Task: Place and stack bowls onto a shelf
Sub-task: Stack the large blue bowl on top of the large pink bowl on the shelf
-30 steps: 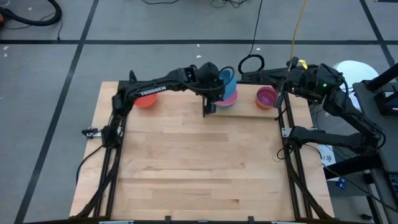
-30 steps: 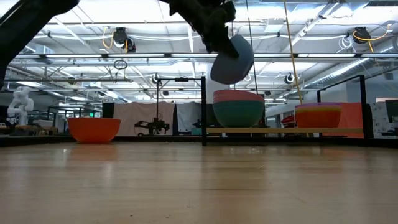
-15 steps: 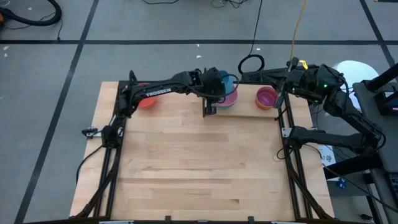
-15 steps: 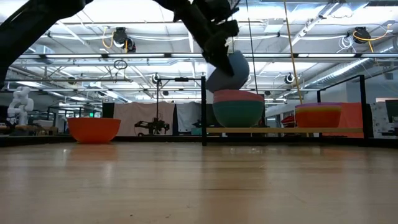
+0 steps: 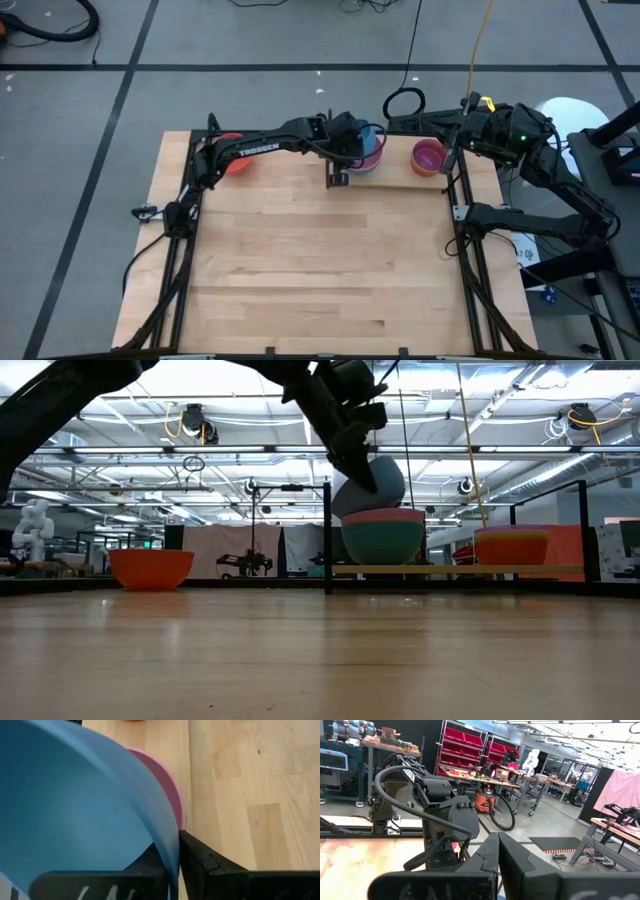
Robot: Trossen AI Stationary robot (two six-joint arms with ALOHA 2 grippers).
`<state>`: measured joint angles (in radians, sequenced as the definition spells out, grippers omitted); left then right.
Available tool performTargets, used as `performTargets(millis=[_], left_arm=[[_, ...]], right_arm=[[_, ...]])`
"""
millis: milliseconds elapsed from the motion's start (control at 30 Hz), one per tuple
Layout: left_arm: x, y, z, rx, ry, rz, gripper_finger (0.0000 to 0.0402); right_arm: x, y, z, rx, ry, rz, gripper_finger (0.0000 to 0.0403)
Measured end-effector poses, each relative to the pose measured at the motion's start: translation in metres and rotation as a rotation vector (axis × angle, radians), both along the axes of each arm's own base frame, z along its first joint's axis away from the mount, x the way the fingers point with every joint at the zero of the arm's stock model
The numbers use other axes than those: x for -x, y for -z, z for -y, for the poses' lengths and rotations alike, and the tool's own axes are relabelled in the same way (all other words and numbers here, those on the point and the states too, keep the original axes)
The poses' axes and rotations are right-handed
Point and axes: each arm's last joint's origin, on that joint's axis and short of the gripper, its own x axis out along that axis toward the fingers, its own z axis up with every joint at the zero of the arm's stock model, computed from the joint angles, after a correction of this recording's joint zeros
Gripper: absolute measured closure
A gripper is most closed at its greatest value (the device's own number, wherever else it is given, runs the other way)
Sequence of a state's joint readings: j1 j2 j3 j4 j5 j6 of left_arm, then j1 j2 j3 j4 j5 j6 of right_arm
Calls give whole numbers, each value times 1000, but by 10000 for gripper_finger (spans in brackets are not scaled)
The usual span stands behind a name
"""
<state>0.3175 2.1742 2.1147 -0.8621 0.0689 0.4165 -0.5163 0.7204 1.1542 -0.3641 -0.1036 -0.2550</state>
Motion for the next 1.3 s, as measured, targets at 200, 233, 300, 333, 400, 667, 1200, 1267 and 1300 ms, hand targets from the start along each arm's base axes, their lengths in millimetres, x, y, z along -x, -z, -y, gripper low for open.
performTargets(millis=[200, 233, 300, 333, 400, 667, 1200, 1267, 1300], left_arm=[[-1, 0, 4, -48, -16, -16, 358], [-2, 0, 5, -59, -20, -19, 357], [-2, 0, 8, -77, -27, -25, 357], [-3, 0, 9, -84, -28, -27, 357], [-4, 0, 12, -85, -24, -27, 356], [-7, -2, 17, -99, -5, -3, 356], [-9, -3, 16, -110, -2, 18, 355], [-9, -3, 16, -111, 0, 17, 356], [-9, -3, 16, -113, 2, 17, 360]], right_arm=[[0, 0, 0, 0, 0, 0, 403], [0, 0, 0, 0, 0, 0, 403], [0, 0, 0, 0, 0, 0, 403], [0, 0, 0, 0, 0, 0, 403], [0, 0, 0, 1, 0, -1, 403], [0, 0, 0, 24, 0, -11, 403], [0, 0, 0, 24, 0, -11, 403], [0, 0, 0, 24, 0, -11, 403], [0, 0, 0, 24, 0, -11, 403]])
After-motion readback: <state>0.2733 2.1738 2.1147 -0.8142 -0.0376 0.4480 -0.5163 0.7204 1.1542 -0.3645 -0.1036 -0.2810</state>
